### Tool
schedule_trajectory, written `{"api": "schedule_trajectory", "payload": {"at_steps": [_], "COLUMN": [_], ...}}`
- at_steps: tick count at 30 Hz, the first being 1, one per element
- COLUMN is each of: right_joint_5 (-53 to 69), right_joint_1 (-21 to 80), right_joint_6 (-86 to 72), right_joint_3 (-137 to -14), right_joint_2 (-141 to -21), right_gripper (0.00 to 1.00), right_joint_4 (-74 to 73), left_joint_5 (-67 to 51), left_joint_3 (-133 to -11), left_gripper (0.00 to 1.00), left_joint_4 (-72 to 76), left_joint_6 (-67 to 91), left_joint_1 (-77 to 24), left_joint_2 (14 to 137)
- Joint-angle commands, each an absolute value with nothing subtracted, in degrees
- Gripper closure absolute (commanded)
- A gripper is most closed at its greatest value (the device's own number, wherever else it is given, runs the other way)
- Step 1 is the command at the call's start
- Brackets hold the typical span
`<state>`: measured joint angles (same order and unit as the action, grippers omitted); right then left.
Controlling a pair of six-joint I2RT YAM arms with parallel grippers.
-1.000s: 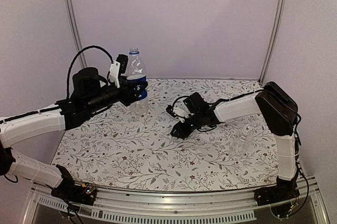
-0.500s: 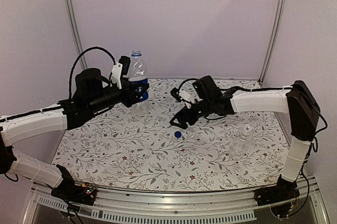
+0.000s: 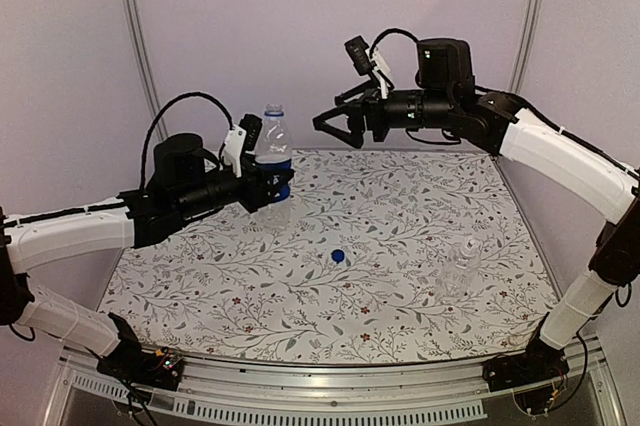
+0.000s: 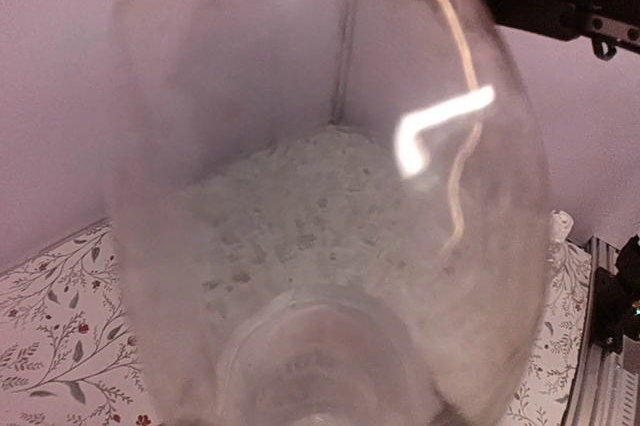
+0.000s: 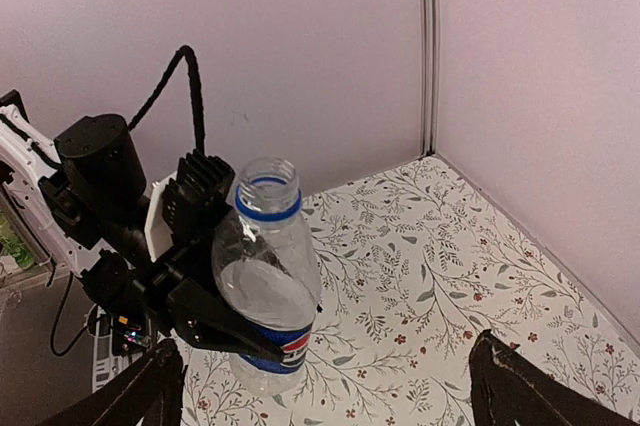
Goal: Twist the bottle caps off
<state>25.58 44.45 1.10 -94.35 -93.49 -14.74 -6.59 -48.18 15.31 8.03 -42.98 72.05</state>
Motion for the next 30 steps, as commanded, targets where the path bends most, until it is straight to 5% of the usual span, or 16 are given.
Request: {"api": "schedule_trajectory", "payload": {"at_steps": [1,14,30], "right_joint_5": [29.91,34.46,36.1], "right_joint_1": [45.24,47.22,48.25], "right_joint_6": [-2.7,-1.7,-0.7], "right_joint_3": [-100.31,-107.53,-106.2], "right_joint_2": [-95.08,-102.18,-103.56], "right_gripper": [0.03,0.16,0.64], "right_joint_4": [-18.18,-21.56,-21.11], "left_joint_5": [-11.15,-22.46,-21.91], "left_joint_3": [-50.16,-51.26,-52.64], "left_gripper": [0.58,0.6,0.6], "left_joint_4": [15.46,15.94,13.55], "left_joint_6": [6.37,6.28,5.28], "left_joint_1": [-43.99,-44.96,-45.76], "left_joint_2": [73.45,75.3,77.07]}}
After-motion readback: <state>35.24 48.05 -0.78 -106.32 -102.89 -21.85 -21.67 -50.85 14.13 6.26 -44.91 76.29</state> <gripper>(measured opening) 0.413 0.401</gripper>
